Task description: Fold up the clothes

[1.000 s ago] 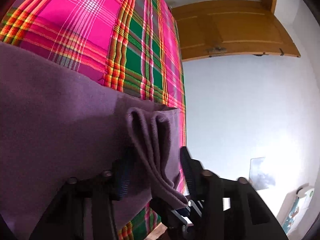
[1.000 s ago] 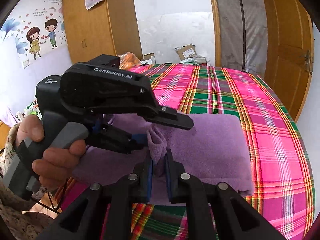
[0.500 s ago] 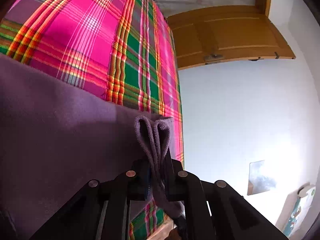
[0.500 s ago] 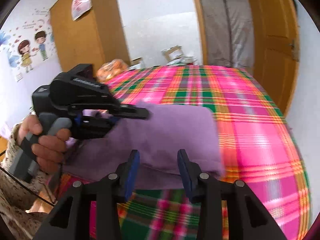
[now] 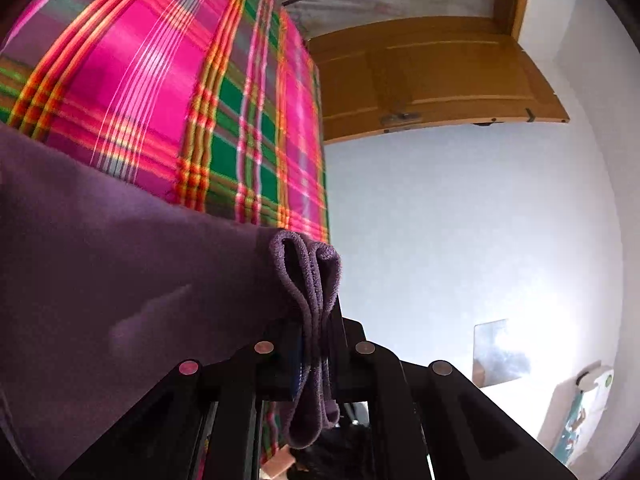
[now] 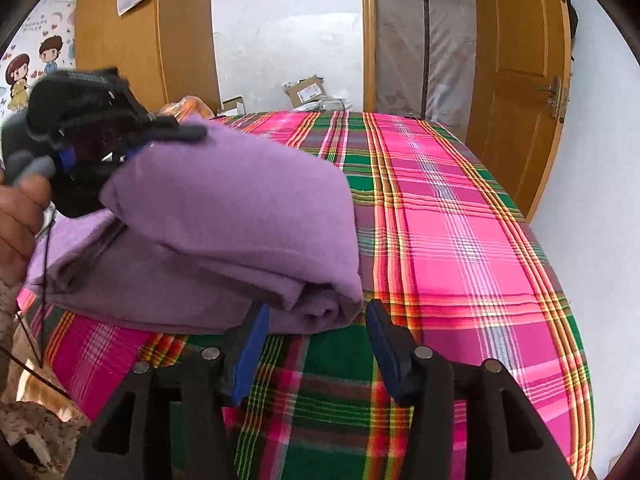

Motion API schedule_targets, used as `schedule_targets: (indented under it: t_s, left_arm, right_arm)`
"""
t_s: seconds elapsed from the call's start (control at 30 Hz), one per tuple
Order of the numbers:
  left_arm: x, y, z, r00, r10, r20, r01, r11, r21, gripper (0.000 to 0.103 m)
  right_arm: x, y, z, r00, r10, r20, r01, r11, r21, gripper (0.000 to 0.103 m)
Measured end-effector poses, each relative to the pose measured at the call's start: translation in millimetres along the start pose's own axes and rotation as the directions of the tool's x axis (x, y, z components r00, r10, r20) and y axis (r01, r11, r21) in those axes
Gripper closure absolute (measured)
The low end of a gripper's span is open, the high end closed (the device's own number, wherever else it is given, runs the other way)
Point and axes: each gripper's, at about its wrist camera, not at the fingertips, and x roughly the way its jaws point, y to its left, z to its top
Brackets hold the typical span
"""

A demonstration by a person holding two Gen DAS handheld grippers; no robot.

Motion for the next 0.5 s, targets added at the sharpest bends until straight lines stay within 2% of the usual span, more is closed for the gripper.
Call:
schedule_targets:
  t_s: [0.2, 0.37, 0.5]
  left_arm:
    - [-8, -5, 4, 1.0, -0.008, 0.026, 0.008, 1.0, -0.003, 0.094]
    - [-8, -13, 8, 0.999, -0.022, 0.024, 0.022, 1.0, 0.007, 0.094]
    - [-13, -15, 16, 0.998, -0.027, 0.051, 0.027, 1.0, -0.004, 0.094]
  right_arm:
    - [7, -6, 0, 1.0, 0.004, 0.0, -0.004, 0.999, 0.039, 0.052]
    - [8, -3, 2, 1.0, 0.015, -0.001, -0.015, 1.0, 0.002, 0.052]
    - [2, -7, 10, 0.991, 0.126, 0.037, -0.128, 0.991, 0.031, 0.051]
